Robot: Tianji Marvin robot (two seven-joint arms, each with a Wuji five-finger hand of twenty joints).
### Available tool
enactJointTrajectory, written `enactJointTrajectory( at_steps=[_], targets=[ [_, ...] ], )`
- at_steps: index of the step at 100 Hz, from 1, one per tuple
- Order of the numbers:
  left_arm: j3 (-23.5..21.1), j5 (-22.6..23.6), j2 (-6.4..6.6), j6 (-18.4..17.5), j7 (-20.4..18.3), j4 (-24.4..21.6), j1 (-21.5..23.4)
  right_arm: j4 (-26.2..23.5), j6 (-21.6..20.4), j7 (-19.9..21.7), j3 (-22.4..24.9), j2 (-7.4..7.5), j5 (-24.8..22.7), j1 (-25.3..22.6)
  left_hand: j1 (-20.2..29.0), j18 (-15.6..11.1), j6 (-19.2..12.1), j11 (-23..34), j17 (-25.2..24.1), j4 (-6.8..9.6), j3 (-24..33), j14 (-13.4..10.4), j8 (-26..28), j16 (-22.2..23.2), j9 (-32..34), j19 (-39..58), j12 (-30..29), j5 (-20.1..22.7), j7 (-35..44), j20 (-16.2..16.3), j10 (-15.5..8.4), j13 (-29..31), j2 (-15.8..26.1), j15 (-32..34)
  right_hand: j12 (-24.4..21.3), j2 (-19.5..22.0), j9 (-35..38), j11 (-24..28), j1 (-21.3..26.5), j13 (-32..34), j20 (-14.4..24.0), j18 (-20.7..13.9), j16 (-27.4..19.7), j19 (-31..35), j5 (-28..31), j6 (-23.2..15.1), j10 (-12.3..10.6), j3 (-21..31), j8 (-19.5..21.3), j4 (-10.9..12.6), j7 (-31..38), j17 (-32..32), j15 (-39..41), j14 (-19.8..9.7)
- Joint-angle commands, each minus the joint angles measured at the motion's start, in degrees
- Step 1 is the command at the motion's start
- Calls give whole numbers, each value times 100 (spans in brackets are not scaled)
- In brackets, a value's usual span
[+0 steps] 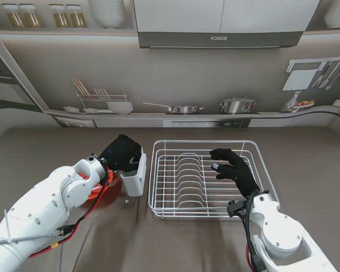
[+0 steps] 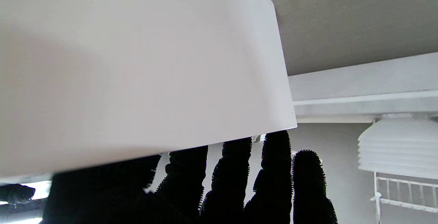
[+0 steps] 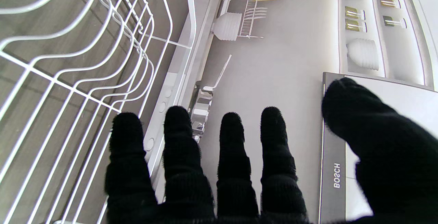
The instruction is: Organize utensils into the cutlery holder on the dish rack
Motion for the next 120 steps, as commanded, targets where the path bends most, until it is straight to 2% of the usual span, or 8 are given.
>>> enactJointTrajectory(
  at_steps=[1,49,88,120],
  targets=[
    [17,-41,-82,-32,-31,-36,-139,4,-6,72,-19,-27,10,-15,28,-44,-102,46,-46,-2,381,-17,176,93,58,123,83,62,446,-59,-55,64,152,112,-43,88,67,-54,-204,118,99,45,101,-59,17,-24,-5,-43,-68,6,14,42,-13,-40],
    [531,-289,-171,-9,37,313,-556,26,-9,61,-16,-31,20,3,31,-45,-134,39,-44,3,340,-32,148,93,89,124,90,62,428,-72,-69,97,148,108,-45,92,63,-58,-204,121,97,39,102,-58,19,-20,28,-46,-68,7,15,41,-11,-37],
    [721,-338,-188,13,55,421,-602,34,-7,69,-17,-31,32,11,29,-51,-164,46,-31,2,335,-33,132,96,109,126,99,67,430,-78,-77,106,144,106,-44,88,66,-58,-208,122,95,41,103,-61,20,-16,20,-45,-69,6,13,36,-12,-37],
    [707,-261,-170,25,124,382,-459,37,-3,74,-25,-31,38,11,33,-52,-169,45,-27,-13,323,-30,103,97,113,135,93,65,417,-86,-78,118,136,112,-46,105,88,-61,-206,127,94,40,103,-59,16,-8,38,-44,-72,8,7,41,-12,-35]
  ],
)
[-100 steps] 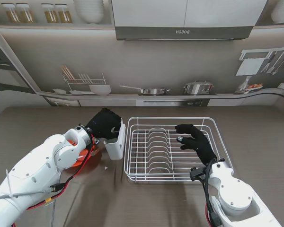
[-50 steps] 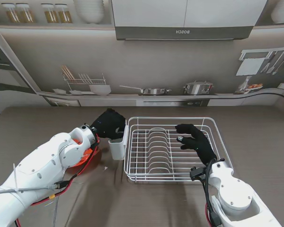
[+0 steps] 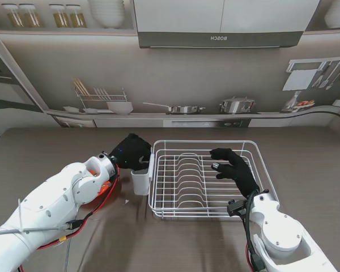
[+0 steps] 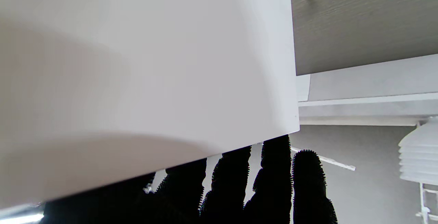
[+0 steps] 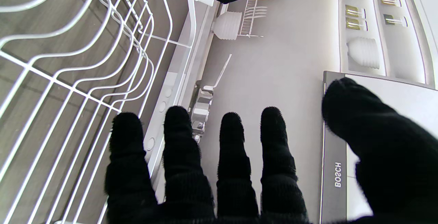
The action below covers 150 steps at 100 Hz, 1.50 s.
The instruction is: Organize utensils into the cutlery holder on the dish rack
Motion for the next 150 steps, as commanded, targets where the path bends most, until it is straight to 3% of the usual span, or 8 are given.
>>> enactJointTrajectory(
  at_steps=[1,82,150],
  targets=[
    [-7,26,-26,9,-96,-43,50,-3,0,76,-20,-25,13,-22,31,-52,-174,45,-26,-15,319,-32,94,93,106,134,88,67,379,-80,-68,81,144,110,-46,100,91,-57,-206,126,94,42,103,-60,23,-9,36,-45,-71,8,10,38,-12,-38],
    [-52,219,32,-4,-114,-226,264,-4,12,76,-29,-27,31,-25,62,-28,-279,73,8,-68,218,-12,-77,98,190,206,76,157,268,-109,-82,149,83,156,-45,121,90,-57,-205,135,91,46,105,-60,26,0,36,-33,-70,9,14,38,-10,-38],
    [-202,365,109,54,-380,-510,486,-7,20,84,-35,-27,47,-27,103,7,-411,70,59,-140,16,-17,-420,84,314,278,44,272,68,-160,-111,273,31,184,-45,137,120,-55,-199,157,90,42,109,-58,45,36,52,-32,-68,11,18,45,-3,-33]
  ],
)
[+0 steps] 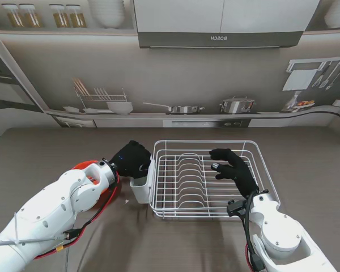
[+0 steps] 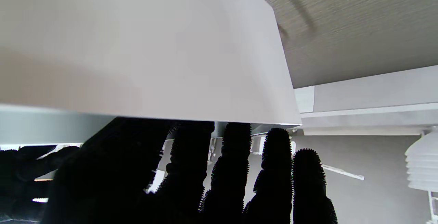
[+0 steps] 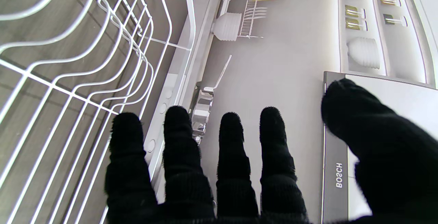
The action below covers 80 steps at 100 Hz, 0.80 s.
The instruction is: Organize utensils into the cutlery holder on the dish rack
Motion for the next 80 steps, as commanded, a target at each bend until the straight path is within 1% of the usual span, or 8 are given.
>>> enactJointTrajectory(
  at_steps=[1,32,42,52,59,72,75,80],
  targets=[
    [-3,40,4,-1,-163,-49,74,-11,11,80,-19,-24,10,-27,96,7,-467,36,-3,-141,-44,-95,50,-68,118,193,34,172,106,-76,-60,235,23,125,-44,84,120,-52,-201,154,90,39,108,-57,44,-22,-7,-31,-68,11,18,46,-4,-40],
    [-143,203,46,66,-217,-195,212,-15,18,85,-25,-24,14,-26,94,15,-515,7,-13,-167,-240,-71,-292,-76,131,210,-6,98,-89,-97,-30,243,93,126,-46,77,124,-54,-194,152,89,41,107,-57,46,-8,18,-23,-67,11,20,45,-5,-35],
    [-176,227,52,89,-228,-221,241,-14,18,86,-25,-23,13,-26,55,11,-431,-59,-26,-169,-391,-74,-434,-111,111,196,-79,-55,-249,-112,-16,219,116,78,-46,83,126,-54,-196,153,89,46,108,-57,42,-11,30,-21,-67,11,20,46,-4,-33],
    [-208,240,58,89,-242,-238,266,-13,19,85,-23,-24,14,-26,-12,14,-287,-112,-46,-162,-571,-58,-523,-145,103,164,-158,-224,-535,-129,8,204,135,39,-47,71,131,-54,-195,156,89,47,108,-56,52,-6,25,-21,-65,10,24,48,-3,-21],
    [-236,240,60,92,-257,-255,289,-13,20,85,-23,-24,14,-27,-92,9,-139,-148,-56,-121,-728,-56,-483,-171,92,136,-237,-256,-990,-142,21,190,232,7,-46,75,132,-52,-195,155,89,44,108,-55,53,-3,28,-22,-65,10,24,48,-3,-32],
    [-277,271,72,88,-283,-288,322,-10,13,87,-24,-24,16,-25,-324,19,-14,-190,-65,-130,-636,-51,-357,-183,90,104,-274,-222,-1528,-150,30,195,325,-25,-47,88,136,-53,-197,156,88,52,109,-55,61,3,23,-18,-66,11,23,47,-2,-25],
    [-286,282,75,89,-291,-298,330,-8,11,85,-24,-24,18,-23,-428,19,18,-203,-64,-151,-535,-57,-191,-189,98,100,-294,-187,-1816,-145,34,201,332,-42,-46,92,141,-50,-195,154,88,50,108,-56,61,1,5,-16,-65,11,24,46,-4,-21],
    [-299,297,79,89,-300,-310,341,-9,12,81,-23,-26,21,-24,-505,33,92,-226,-68,-130,-496,-58,-225,-191,100,82,-313,-189,-1988,-151,39,196,380,-49,-46,93,139,-50,-196,155,88,48,108,-54,64,4,17,-16,-64,12,26,49,-3,-29]
  ],
)
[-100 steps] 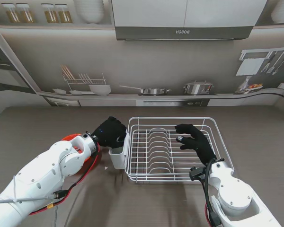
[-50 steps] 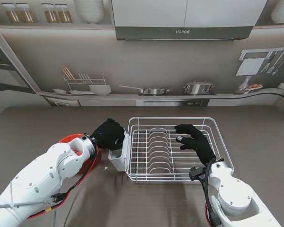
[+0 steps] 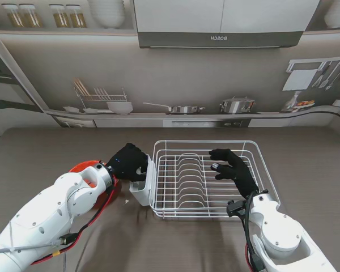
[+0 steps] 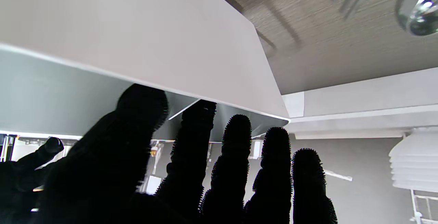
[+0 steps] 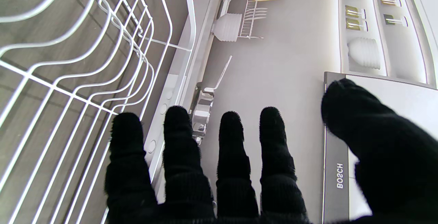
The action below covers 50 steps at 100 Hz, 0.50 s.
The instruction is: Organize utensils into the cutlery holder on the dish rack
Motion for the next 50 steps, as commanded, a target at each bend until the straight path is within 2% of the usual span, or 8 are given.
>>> enactJointTrajectory(
  at_steps=[1,12,14,16,31,50],
  targets=[
    [-12,38,15,3,-135,-31,40,-9,1,75,-16,-26,15,-24,-154,33,133,-77,-69,-130,139,-55,41,-31,24,8,-81,-48,-281,-68,41,78,183,76,-46,88,73,-49,-193,153,88,51,108,-55,65,-7,23,-15,-64,12,27,48,-5,-29],
    [-52,54,19,-5,-138,-52,66,-10,3,76,-13,-26,17,-24,-456,45,314,-125,-73,-8,337,-37,-26,-55,16,-23,-124,-76,-690,-73,59,75,329,36,-46,95,73,-49,-195,161,87,49,109,-56,74,1,23,-13,-63,12,30,44,-2,-23],
    [-63,56,20,-6,-138,-58,72,-10,2,76,-13,-26,18,-25,-554,45,357,-138,-74,83,431,-23,-67,-60,19,-23,-138,-79,-812,-69,71,74,351,23,-46,95,77,-48,-191,159,87,51,109,-55,72,4,28,-11,-63,12,28,47,-3,-15],
    [-74,57,20,-8,-138,-65,79,-11,2,77,-13,-25,19,-25,-600,55,377,-147,-88,107,458,-22,-82,-62,10,-35,-144,-103,-861,-72,78,69,368,18,-46,97,74,-50,-194,159,87,51,108,-56,70,7,29,-12,-64,12,26,45,-4,-15],
    [-159,71,19,6,-134,-134,136,-13,7,85,-12,-24,21,-26,-746,64,529,-215,-121,107,412,-18,-203,-78,-70,-112,-183,-459,-1166,-90,115,-13,408,-36,-46,97,92,-48,-195,169,86,51,110,-57,82,8,20,-10,-64,12,27,43,-1,-23],
    [-224,96,12,4,-57,-167,180,-17,11,88,-12,-23,22,-29,-825,108,496,-386,-157,114,294,-30,-285,-156,-165,-243,-322,-560,-1319,-89,154,-91,422,-200,-50,104,85,-57,-191,174,86,48,111,-55,87,10,36,-4,-64,12,26,46,0,-12]
  ],
)
